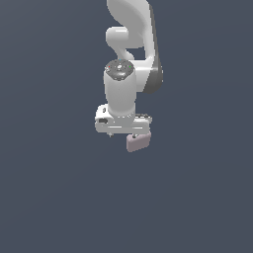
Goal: Pick up the object and move it to a goal position.
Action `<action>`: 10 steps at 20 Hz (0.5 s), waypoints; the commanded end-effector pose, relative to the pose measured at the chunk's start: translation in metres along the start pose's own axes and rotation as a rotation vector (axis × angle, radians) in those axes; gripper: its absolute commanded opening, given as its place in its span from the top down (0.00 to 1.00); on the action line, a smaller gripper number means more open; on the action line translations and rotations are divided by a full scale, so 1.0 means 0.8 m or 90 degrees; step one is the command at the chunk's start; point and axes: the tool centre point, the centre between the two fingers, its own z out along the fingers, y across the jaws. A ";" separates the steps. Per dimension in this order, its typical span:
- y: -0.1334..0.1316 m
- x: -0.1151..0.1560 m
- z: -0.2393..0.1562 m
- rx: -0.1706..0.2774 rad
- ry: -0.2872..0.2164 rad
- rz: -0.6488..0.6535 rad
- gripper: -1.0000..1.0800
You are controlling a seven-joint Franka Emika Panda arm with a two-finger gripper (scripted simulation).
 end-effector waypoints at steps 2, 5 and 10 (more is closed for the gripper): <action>0.000 0.000 0.000 0.000 0.000 0.000 0.04; 0.002 -0.002 0.002 0.003 -0.003 -0.001 0.04; 0.008 -0.006 0.008 0.010 -0.010 -0.007 0.04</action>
